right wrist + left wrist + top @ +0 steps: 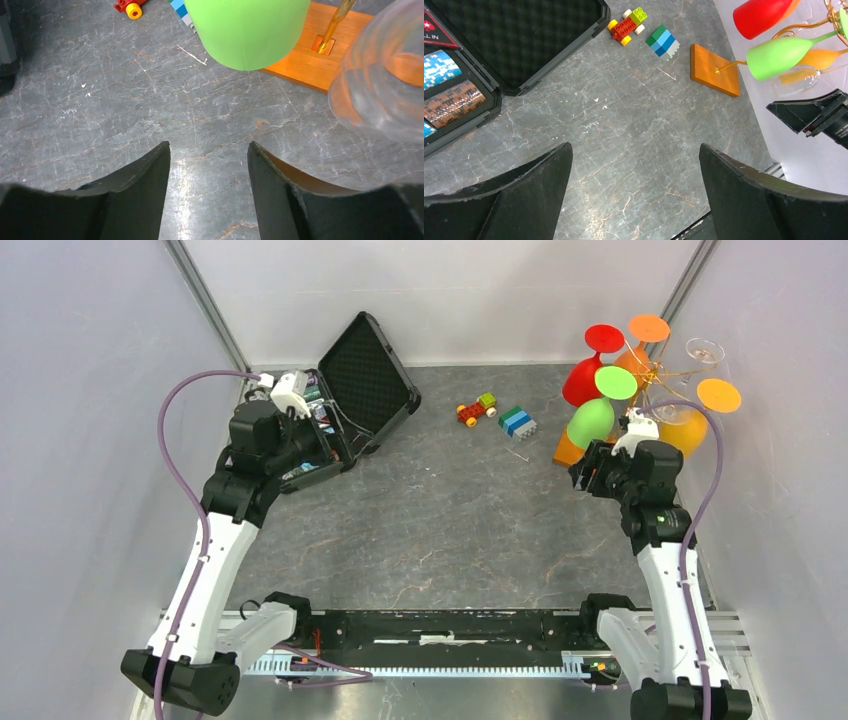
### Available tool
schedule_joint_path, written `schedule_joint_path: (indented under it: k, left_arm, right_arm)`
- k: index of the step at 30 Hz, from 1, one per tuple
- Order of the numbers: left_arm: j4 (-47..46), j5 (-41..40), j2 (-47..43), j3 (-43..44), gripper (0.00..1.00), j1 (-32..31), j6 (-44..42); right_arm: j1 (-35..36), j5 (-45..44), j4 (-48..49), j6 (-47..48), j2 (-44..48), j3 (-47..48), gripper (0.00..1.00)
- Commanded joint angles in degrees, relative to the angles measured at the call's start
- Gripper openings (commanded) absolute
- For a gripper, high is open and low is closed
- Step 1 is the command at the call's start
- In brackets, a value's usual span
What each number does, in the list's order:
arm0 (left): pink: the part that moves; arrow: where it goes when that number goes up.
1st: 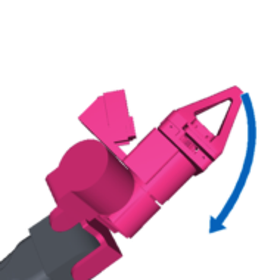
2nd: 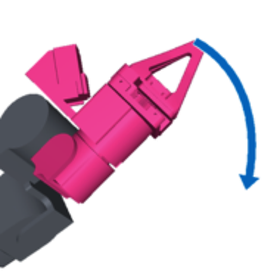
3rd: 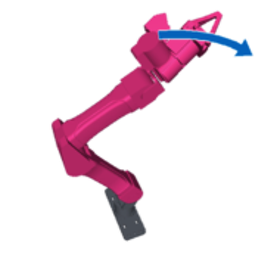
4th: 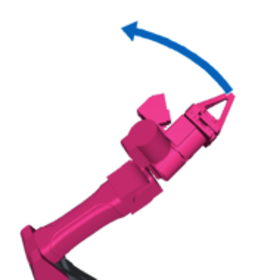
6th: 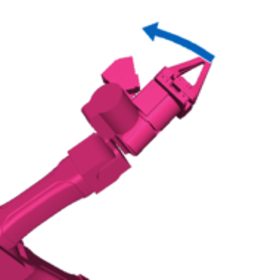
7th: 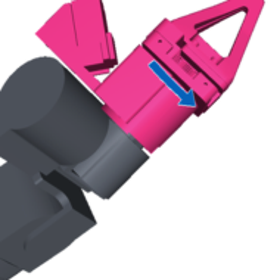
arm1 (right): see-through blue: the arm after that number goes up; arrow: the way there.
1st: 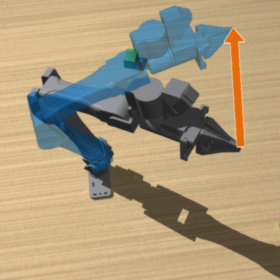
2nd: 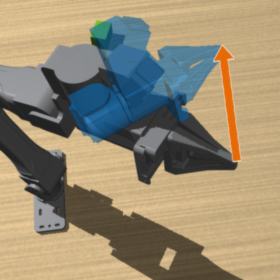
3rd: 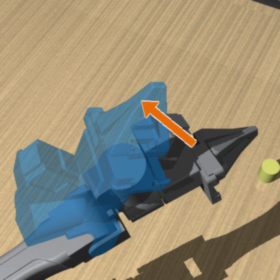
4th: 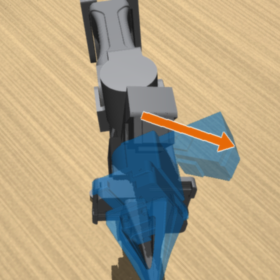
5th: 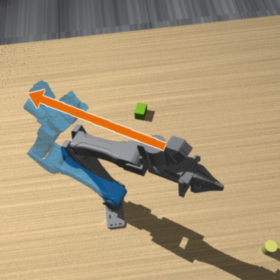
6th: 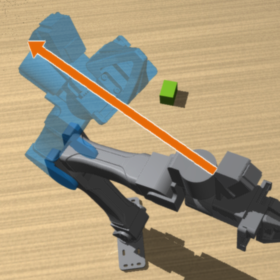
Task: Take the wine glass off the wine glass rack
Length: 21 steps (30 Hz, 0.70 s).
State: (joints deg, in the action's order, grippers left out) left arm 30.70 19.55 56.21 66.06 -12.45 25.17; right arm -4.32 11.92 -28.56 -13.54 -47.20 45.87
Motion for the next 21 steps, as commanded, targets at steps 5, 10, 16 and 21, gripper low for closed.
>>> schedule_joint_path:
  k: [5,10,16,21]
  left_arm:
    - [0.0,0.7,-3.3,-1.3,1.00,0.1,0.1]
    - [0.4,0.4,-3.7,-1.5,1.00,0.2,-3.3]
    - [0.2,0.3,-4.3,-1.2,1.00,0.2,-5.0]
    - [0.2,0.1,-4.9,-1.3,1.00,0.1,-6.4]
  right_arm:
    - [0.1,-1.4,0.5,2.3,8.0,1.6,0.81]
    - [0.1,5.5,2.3,5.8,9.9,9.2,0.84]
    - [0.3,10.9,4.1,8.9,8.1,18.0,0.83]
    - [0.4,9.0,9.8,12.9,6.1,22.2,0.76]
